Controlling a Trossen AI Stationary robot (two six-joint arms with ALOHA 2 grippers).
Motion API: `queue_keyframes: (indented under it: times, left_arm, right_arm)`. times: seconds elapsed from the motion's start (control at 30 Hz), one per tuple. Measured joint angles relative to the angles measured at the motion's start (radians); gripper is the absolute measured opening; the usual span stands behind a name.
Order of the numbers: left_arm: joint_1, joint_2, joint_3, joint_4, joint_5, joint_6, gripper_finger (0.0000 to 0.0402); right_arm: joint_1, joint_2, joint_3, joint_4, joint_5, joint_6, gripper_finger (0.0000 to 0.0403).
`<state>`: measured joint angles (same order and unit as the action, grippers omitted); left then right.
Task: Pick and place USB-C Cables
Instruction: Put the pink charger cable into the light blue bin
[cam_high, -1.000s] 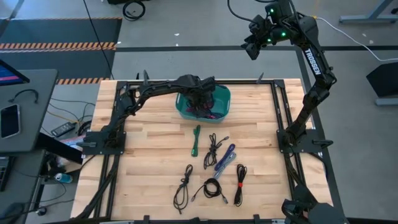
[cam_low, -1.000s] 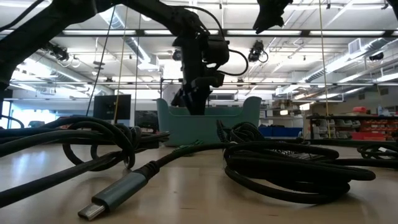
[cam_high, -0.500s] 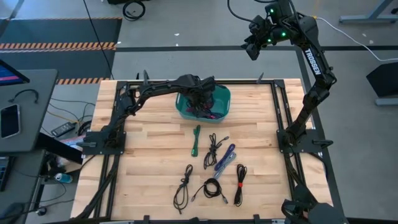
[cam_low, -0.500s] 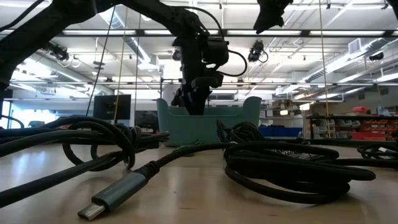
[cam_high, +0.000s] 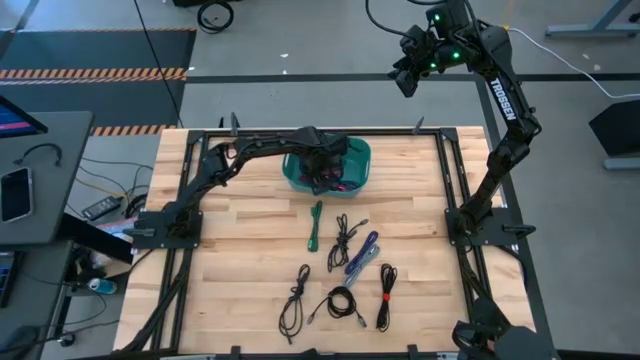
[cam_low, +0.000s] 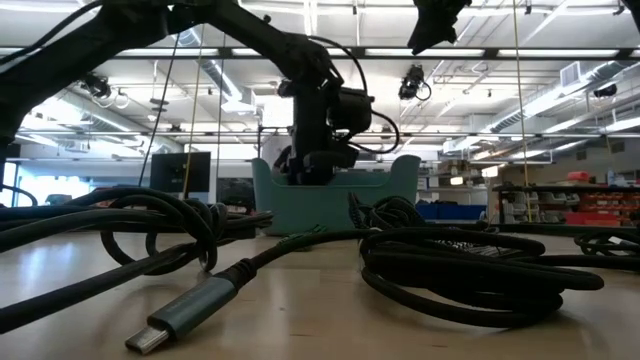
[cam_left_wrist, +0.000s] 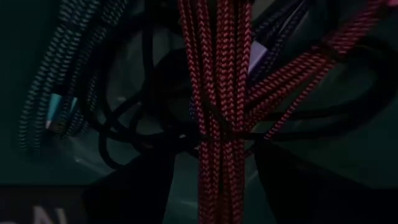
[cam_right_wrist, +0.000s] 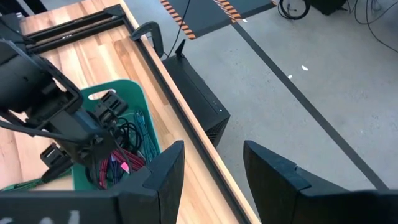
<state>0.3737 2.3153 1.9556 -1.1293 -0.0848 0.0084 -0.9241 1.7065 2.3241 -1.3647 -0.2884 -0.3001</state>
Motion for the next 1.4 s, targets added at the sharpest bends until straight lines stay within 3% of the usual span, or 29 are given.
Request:
queue_keyframes:
  times: [0.2,0.47,0.63,0.9,1.03,1.2,1.4]
  left_arm:
    - [0.000,0.007,0.003,0.000,-0.002,0.000,0.0203]
    - [-0.001,0.008,0.094,-0.044,0.000,0.006,0.0082]
    - [0.004,0.008,0.164,-0.057,0.000,0.053,0.0031]
    - [0.046,0.008,0.192,-0.049,0.000,0.108,0.0029]
    - [0.070,0.010,0.176,-0.054,0.004,0.247,0.0029]
    - [0.086,0.009,0.176,-0.023,0.119,0.466,0.0029]
    - [0.116,0.009,0.176,0.019,0.129,0.508,0.0029]
  right_arm:
    - [0.000,0.000,0.000,0.000,0.000,-0.003,0.0171]
    - [0.000,0.000,0.000,0.000,-0.001,-0.003,0.0171]
    - [0.000,0.000,0.000,0.000,-0.001,-0.002,0.0171]
    - [0.000,0.000,0.000,0.000,-0.001,-0.002,0.0171]
    - [0.000,0.000,0.000,0.000,-0.001,-0.002,0.0171]
    - [0.000,0.000,0.000,-0.001,-0.001,-0.002,0.0171]
    - [0.000,0.000,0.000,-0.027,-0.001,-0.002,0.0171]
